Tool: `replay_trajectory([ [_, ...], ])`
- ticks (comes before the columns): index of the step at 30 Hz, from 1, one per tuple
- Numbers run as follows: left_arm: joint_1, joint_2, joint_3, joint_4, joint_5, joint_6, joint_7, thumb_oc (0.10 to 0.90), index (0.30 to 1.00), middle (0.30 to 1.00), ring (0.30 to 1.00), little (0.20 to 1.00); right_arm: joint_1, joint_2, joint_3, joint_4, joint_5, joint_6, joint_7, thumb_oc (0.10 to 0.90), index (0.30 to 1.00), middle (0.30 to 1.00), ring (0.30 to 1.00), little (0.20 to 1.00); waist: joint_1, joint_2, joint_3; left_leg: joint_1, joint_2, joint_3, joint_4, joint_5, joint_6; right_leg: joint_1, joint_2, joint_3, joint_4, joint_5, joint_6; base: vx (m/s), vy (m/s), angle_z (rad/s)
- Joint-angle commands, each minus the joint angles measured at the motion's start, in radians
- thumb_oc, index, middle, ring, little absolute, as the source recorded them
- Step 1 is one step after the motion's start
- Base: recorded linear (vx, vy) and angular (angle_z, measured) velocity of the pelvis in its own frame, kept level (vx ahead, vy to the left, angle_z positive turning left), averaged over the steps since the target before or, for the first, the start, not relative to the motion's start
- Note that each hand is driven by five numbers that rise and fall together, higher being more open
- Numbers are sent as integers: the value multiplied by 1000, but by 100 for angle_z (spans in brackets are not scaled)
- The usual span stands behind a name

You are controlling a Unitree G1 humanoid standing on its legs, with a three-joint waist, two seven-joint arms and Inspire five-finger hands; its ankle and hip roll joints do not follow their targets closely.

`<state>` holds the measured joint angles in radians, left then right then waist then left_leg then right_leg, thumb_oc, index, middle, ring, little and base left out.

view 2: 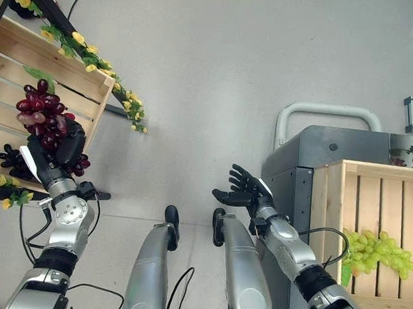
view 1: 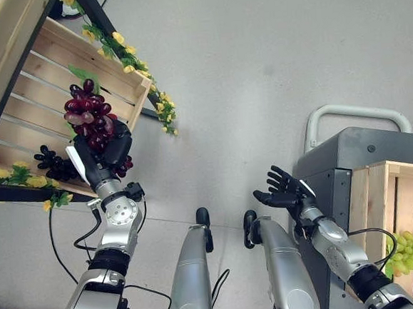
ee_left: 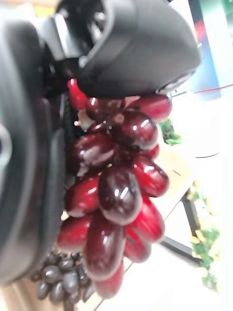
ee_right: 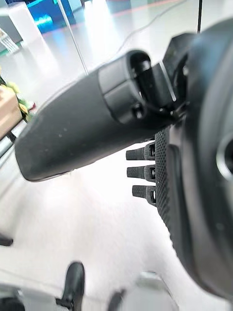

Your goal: Pick up the fruits from the basket on one side to the basket on the other side

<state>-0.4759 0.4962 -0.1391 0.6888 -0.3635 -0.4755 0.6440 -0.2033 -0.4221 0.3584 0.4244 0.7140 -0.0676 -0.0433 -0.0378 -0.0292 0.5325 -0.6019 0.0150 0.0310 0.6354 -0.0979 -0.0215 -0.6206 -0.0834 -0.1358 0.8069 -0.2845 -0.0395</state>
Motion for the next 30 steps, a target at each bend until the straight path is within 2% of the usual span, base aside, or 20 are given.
replay_trajectory([
  [1, -93, 121, 87, -52, -59, -118, 24, 400, 300, 300, 300, 300, 16, -20, -36, -147, -1, -45, 3, 800, 900, 900, 900, 900, -20, -3, -13, 32, -25, 19, 81, -60, 53, 57, 23, 63, 8, 29, 0, 39, 35, 1],
  [7, -124, 206, 106, 3, -64, -31, 37, 400, 300, 300, 300, 300, 38, -45, -36, -151, -5, -50, 3, 800, 900, 900, 900, 900, -29, -2, -13, 23, -22, 28, 86, -70, 60, 30, 30, 69, 23, 23, 1, 35, 25, 0],
  [8, -138, 241, 111, 31, -87, -1, 32, 400, 300, 300, 300, 300, 44, -52, -36, -155, -2, -49, 4, 800, 900, 900, 900, 900, -32, -1, -13, 23, -22, 30, 85, -72, 62, 27, 32, 70, 22, 24, 2, 41, 24, 1],
  [10, -145, 262, 116, 49, -115, 13, 22, 400, 300, 300, 300, 300, 52, -56, -33, -159, -3, -52, 2, 800, 900, 900, 900, 900, -34, 0, -13, 24, -23, 30, 84, -73, 64, 26, 34, 72, 21, 25, 2, 32, 21, -2],
  [12, -169, 295, 128, 86, -181, 57, -5, 400, 300, 300, 300, 300, 62, -60, -30, -158, -4, -61, 0, 800, 900, 900, 900, 900, -39, 2, -13, 22, -25, 34, 83, -78, 66, 22, 35, 73, 20, 25, 3, 16, 14, -1],
  [13, -172, 298, 128, 88, -187, 59, -8, 400, 300, 300, 300, 300, 63, -60, -30, -158, -4, -61, 0, 800, 900, 900, 900, 900, -39, 2, -13, 22, -25, 34, 83, -78, 66, 22, 35, 73, 20, 24, 4, 0, 0, 0],
  [16, -222, 329, 149, 148, -330, 64, -58, 400, 300, 300, 300, 300, 66, -59, -24, -157, -6, -69, -9, 800, 900, 900, 900, 900, -45, 1, -13, 23, -25, 37, 80, -84, 70, 19, 36, 73, 17, 22, 4, 3, 4, 3],
  [23, -323, 377, 165, 244, -507, 90, -124, 400, 300, 300, 300, 300, 54, -48, -6, -134, -23, -90, -39, 800, 900, 900, 900, 900, -54, -4, -13, 22, -18, 46, 69, -92, 75, 13, 40, 67, 10, 22, 4, -15, -3, 1],
  [24, -328, 381, 165, 247, -506, 92, -124, 400, 300, 300, 300, 300, 52, -48, -7, -135, -24, -91, -40, 800, 900, 900, 900, 900, -55, -3, -13, 9, -13, 53, 57, -62, 80, -2, 39, 60, 0, 50, -4, -97, -7, 1],
  [25, -338, 388, 162, 256, -479, 107, -111, 400, 300, 300, 300, 300, 51, -49, -7, -134, -24, -90, -42, 800, 900, 900, 900, 900, -57, -3, -13, 8, -13, 54, 54, -61, 81, -4, 40, 60, -2, 50, -4, -38, 5, 2],
  [26, -362, 412, 144, 277, -467, 152, -98, 400, 300, 300, 300, 300, 50, -57, -10, -134, -19, -89, -40, 800, 900, 900, 900, 900, -61, -1, -13, 19, -16, 50, 57, -89, 77, 6, 43, 66, 4, 24, 4, 35, 12, 1],
  [30, -414, 459, 98, 343, -439, 256, -133, 400, 300, 300, 300, 300, 44, -68, -14, -141, -6, -87, -43, 800, 900, 900, 900, 900, -67, 2, -13, 15, -13, 54, 50, -87, 76, 3, 46, 64, -4, 27, 6, -13, -4, 2],
])
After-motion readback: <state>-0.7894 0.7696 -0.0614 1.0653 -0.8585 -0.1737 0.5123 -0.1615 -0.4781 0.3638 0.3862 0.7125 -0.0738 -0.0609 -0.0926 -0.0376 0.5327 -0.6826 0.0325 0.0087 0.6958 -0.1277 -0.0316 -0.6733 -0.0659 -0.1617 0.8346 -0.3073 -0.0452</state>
